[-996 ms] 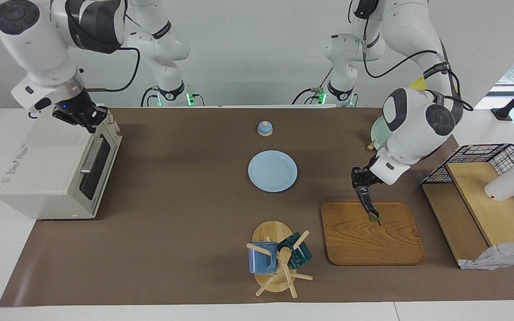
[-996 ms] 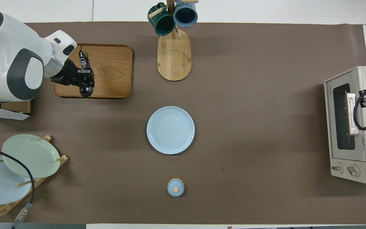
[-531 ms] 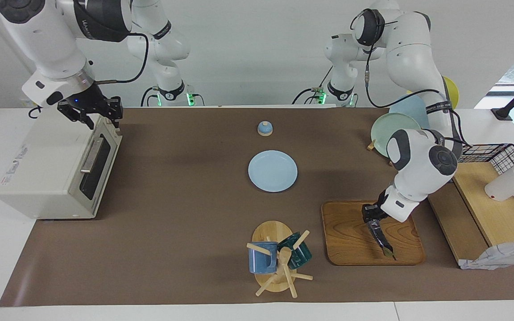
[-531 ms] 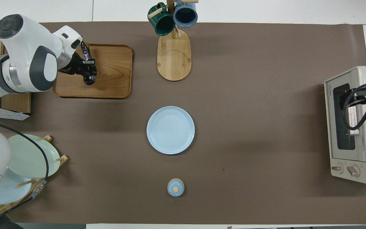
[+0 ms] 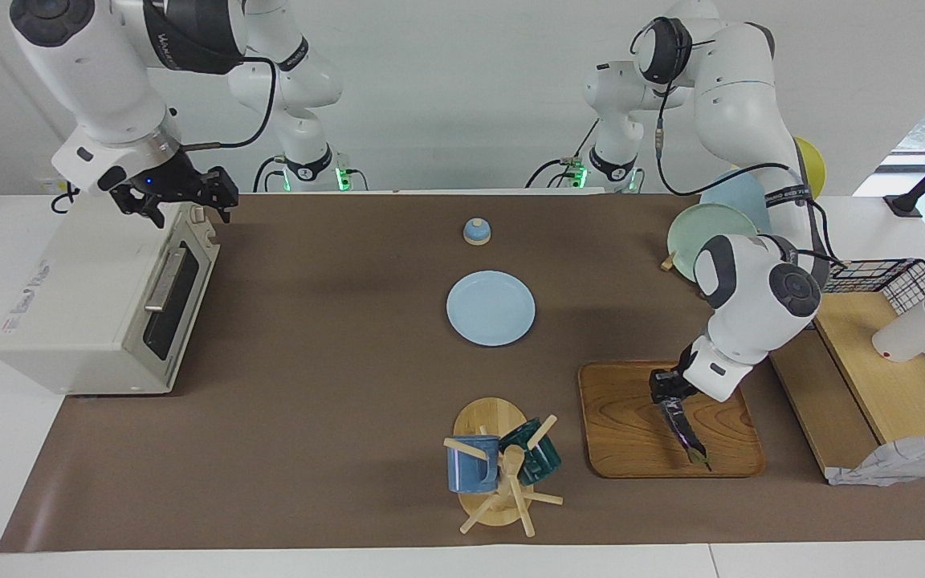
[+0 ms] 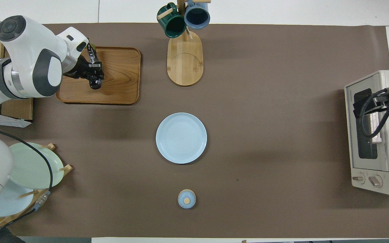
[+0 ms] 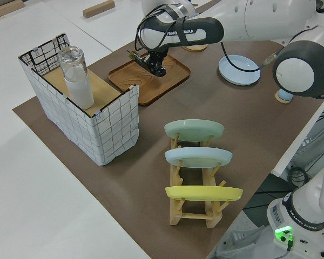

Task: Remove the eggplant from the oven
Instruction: 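Lower the eggplant onto the wooden tray and open the left gripper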

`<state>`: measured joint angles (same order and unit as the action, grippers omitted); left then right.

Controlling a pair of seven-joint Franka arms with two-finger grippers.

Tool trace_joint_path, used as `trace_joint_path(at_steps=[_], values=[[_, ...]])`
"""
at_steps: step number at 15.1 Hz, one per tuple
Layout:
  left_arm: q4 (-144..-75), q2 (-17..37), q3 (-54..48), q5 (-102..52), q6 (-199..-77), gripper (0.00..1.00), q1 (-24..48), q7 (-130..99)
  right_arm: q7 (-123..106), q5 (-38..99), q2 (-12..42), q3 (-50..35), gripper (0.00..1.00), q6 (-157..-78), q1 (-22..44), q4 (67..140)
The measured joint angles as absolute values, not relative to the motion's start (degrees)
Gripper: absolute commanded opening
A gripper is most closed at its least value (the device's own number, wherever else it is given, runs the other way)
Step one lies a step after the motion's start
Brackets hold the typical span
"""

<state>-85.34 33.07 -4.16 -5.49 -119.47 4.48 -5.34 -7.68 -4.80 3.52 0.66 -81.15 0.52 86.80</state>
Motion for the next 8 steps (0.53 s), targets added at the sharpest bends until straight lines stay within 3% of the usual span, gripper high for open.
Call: trace_joint_path(at_steps=[8], values=[[-81.9,31.7,-4.2,-5.4,-115.9,1.0,4.5,-5.2,-7.0,-4.8,2.8,0.8,1.0,-80.9,0.1,86.2]])
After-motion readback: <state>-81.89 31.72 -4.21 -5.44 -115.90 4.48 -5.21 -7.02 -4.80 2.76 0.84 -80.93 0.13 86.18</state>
